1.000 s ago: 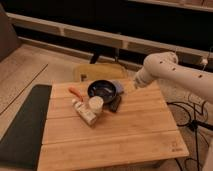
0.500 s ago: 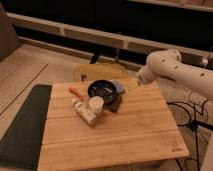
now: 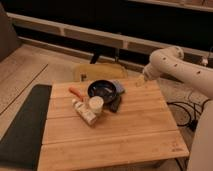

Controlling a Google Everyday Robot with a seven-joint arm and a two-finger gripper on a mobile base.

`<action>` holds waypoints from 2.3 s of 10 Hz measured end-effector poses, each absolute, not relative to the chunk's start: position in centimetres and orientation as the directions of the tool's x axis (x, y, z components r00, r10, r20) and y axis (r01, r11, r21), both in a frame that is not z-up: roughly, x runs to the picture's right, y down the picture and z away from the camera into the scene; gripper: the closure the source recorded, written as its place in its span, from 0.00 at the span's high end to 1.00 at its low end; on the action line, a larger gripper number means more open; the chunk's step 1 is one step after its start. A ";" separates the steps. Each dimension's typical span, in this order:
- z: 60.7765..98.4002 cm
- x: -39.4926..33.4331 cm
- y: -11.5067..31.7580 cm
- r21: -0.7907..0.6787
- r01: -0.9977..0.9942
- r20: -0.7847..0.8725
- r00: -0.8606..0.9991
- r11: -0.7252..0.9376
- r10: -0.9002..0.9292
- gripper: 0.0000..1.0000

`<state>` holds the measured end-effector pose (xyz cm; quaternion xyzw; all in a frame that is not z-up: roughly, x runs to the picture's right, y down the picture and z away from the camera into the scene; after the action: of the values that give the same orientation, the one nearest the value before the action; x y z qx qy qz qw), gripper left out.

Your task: Place the white sponge in the ceramic cup

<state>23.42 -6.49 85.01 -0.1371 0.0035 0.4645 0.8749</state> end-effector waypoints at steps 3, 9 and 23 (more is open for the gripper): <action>86.7 22.7 -8.0 -0.284 -0.786 -0.068 0.587 0.549 0.807 0.65; 86.9 22.9 -8.3 -0.276 -0.787 -0.065 0.588 0.552 0.806 0.65; 98.0 15.9 -5.0 -0.367 -0.764 -0.205 0.623 0.531 0.755 0.65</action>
<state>15.88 -4.97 97.98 -0.2146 0.0104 0.4341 0.8748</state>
